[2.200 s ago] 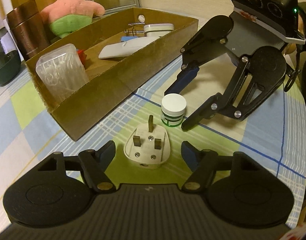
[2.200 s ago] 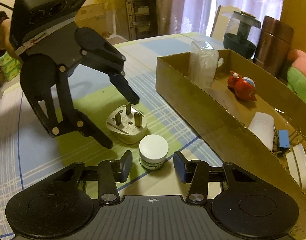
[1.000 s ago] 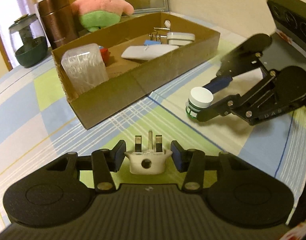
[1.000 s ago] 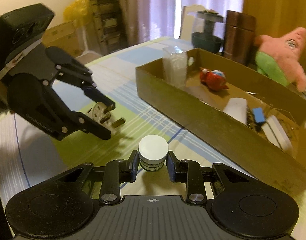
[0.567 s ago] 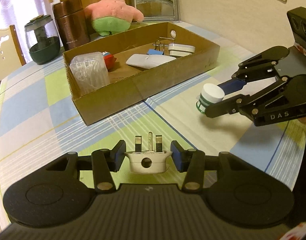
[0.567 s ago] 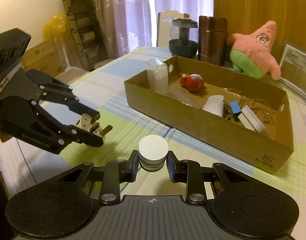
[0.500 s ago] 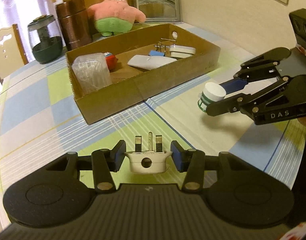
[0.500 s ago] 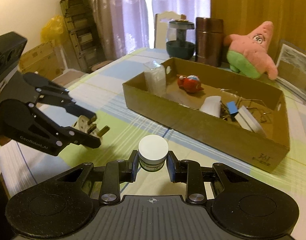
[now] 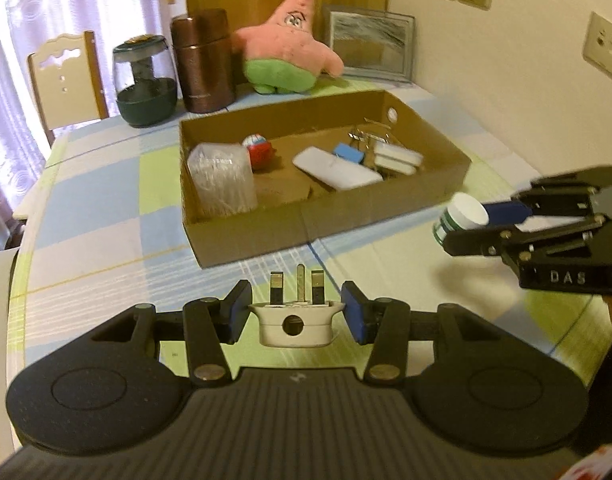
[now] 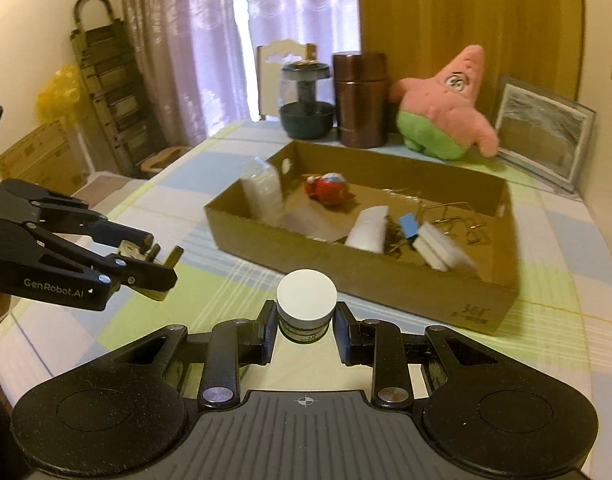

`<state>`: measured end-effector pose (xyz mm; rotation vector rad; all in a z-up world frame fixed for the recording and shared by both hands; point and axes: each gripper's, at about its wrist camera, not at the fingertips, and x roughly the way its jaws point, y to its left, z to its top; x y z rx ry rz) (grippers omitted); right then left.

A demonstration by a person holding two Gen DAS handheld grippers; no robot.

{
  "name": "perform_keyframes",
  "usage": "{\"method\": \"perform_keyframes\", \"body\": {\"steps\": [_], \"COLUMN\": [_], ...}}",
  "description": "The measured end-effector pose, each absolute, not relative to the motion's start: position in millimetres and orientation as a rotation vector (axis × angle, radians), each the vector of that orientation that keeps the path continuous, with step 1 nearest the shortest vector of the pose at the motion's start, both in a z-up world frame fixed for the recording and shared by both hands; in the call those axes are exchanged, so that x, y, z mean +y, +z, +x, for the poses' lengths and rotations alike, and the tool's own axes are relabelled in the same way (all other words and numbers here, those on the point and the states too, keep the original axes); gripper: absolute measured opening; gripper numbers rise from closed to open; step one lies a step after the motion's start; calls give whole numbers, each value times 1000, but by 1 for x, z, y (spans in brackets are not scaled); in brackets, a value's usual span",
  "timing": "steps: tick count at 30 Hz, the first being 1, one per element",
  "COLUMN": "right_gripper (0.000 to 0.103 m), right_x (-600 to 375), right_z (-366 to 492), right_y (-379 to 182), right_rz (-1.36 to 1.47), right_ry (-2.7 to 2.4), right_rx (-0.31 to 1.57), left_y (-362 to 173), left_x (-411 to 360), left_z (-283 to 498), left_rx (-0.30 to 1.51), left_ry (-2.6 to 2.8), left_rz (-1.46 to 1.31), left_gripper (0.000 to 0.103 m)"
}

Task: Organize rigid objects
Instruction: 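Carry the plug with the left tool while the right tool carries the jar over the box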

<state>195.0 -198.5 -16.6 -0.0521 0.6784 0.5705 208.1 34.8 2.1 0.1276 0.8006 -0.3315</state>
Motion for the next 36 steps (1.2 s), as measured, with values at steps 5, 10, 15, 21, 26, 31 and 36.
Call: {"method": "perform_keyframes", "body": {"steps": [5, 10, 15, 21, 26, 31, 36], "right_gripper": [27, 27, 27, 27, 27, 27, 27], "right_x": [-212, -226, -239, -252, -257, -259, -259], "right_z": [205, 221, 244, 280, 306, 333, 350], "right_y": [-6, 3, 12, 16, 17, 15, 7], "right_rz": [-21, -14, -13, -2, -18, -19, -21], "right_ry": [526, 486, 456, 423, 389, 366, 348], "right_rx": [683, 685, 680, 688, 690, 709, 732], "left_y": [18, 30, 38, 43, 42, 36, 24], "left_x": [24, 10, -5, -19, -27, -33, -36], "left_z": [220, 237, 258, 292, 321, 346, 365], "left_rx": [779, 758, 740, 735, 737, 743, 761], "left_ry": [-309, -307, -316, -323, -318, -298, -286], "left_rz": [101, 85, 93, 103, 113, 120, 127], "left_gripper": [44, 44, 44, 44, 44, 44, 44]}}
